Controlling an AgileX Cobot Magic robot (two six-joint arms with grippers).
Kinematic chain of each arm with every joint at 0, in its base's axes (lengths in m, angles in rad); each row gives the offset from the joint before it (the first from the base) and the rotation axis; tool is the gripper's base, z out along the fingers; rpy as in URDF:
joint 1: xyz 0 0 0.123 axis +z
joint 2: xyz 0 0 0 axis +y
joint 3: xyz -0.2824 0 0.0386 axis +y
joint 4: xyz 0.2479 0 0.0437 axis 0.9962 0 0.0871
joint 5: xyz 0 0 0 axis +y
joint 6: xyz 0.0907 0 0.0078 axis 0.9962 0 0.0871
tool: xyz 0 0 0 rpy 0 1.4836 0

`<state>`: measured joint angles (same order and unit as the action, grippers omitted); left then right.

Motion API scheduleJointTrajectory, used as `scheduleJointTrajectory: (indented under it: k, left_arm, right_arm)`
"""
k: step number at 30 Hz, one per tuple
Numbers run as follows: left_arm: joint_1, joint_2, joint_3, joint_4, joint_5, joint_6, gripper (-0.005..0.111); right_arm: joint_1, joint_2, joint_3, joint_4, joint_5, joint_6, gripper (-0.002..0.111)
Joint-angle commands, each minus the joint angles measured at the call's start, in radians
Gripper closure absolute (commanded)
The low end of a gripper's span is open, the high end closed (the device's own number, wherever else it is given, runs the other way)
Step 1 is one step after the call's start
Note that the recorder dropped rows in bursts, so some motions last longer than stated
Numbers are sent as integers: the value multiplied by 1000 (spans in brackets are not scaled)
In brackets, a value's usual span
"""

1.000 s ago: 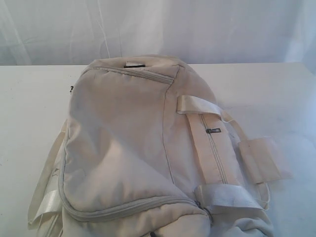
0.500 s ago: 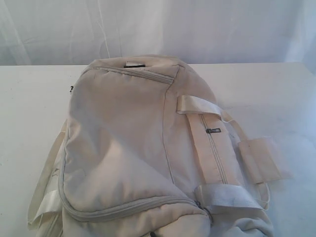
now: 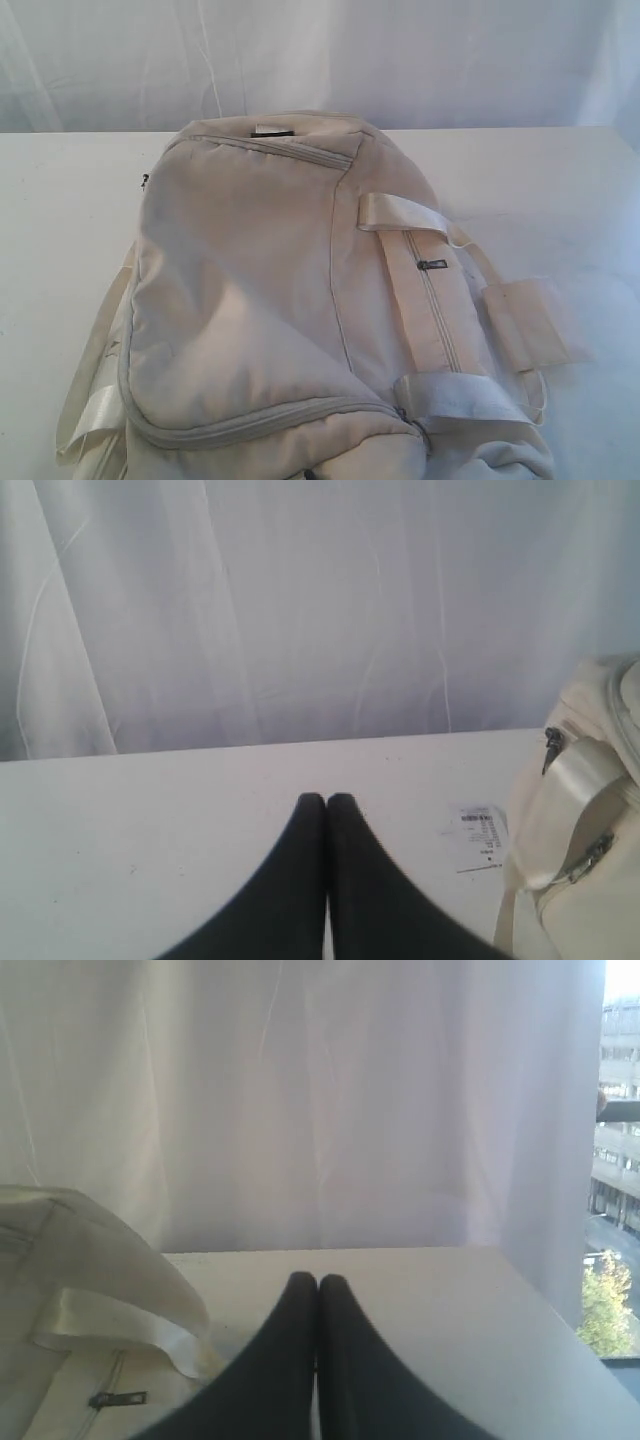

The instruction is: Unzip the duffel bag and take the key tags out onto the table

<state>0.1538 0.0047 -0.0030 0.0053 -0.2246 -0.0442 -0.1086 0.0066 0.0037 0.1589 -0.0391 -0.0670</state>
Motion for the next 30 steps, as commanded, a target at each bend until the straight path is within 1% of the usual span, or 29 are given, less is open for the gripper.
scheduleJointTrajectory:
  k: [1, 2, 3, 4, 5, 6, 7, 8, 9, 10, 11, 12, 13, 14, 15, 17, 19, 22, 25, 28, 29, 30]
  left_arm:
    - [-4, -5, 3, -5, -142, -36, 107]
    - [-4, -5, 3, -5, -235, -120, 107]
    - [-4, -5, 3, -5, -289, -181, 107]
    - [-4, -5, 3, 1, -404, -305, 107]
    - [-4, -5, 3, 1, -464, -363, 107]
    - [-4, -5, 0, 1, -474, -447, 107]
    - [-4, -5, -63, 28, -344, -541, 107]
    - [-4, -5, -123, 66, -198, -600, 107]
    - [-6, -2, -211, 189, 3, -661, 107]
    - [-6, 19, -271, 278, 124, -696, 107]
    - [-8, 66, -338, 347, 225, -708, 107]
    - [-12, 101, -383, 362, 272, -703, 107]
    - [-34, 151, -447, 362, 344, -665, 107]
    - [-54, 177, -473, 347, 379, -639, 107]
    - [-79, 209, -504, 307, 430, -585, 107]
    - [-132, 281, -557, 174, 530, -401, 107]
    - [-202, 366, -614, -45, 669, -111, 107]
    - [-267, 510, -692, -353, 903, 290, 107]
    - [-294, 634, -751, -663, 1104, 593, 107]
    - [-296, 720, -782, -967, 1264, 894, 107]
    - [-296, 738, -788, -1039, 1298, 947, 107]
    - [-296, 756, -799, -1074, 1320, 965, 107]
  right_arm:
    - [-1, -7, -4, 182, -36, 50, 108]
    - [-1, -7, -4, 256, -22, 127, 108]
    - [-1, -7, -4, 276, -17, 156, 108]
    - [-1, -7, -4, 295, -5, 212, 108]
    - [-1, -7, -4, 295, 14, 236, 108]
    - [-1, -7, -4, 295, 71, 258, 108]
    - [-1, -7, -18, 295, 127, 258, 108]
    - [-1, -7, -35, 295, 165, 256, 108]
    - [-1, -7, -57, 293, 213, 252, 108]
    - [-1, -4, -83, 286, 252, 241, 108]
    - [-1, 25, -114, 284, 285, 196, 108]
    - [-1, 59, -141, 284, 315, 155, 108]
    - [-1, 100, -177, 284, 343, 122, 108]
    - [-1, 134, -196, 284, 353, 92, 108]
    - [-1, 174, -223, 284, 359, 57, 108]
    - [-1, 227, -264, 284, 369, -17, 108]
    - [-1, 290, -306, 284, 389, -89, 108]
    - [-1, 363, -354, 284, 416, -117, 108]
    - [-1, 402, -391, 284, 461, -150, 108]
    - [-1, 413, -427, 284, 524, -218, 108]
    - [-1, 413, -437, 284, 542, -227, 108]
    - [-1, 413, -446, 284, 558, -232, 108]
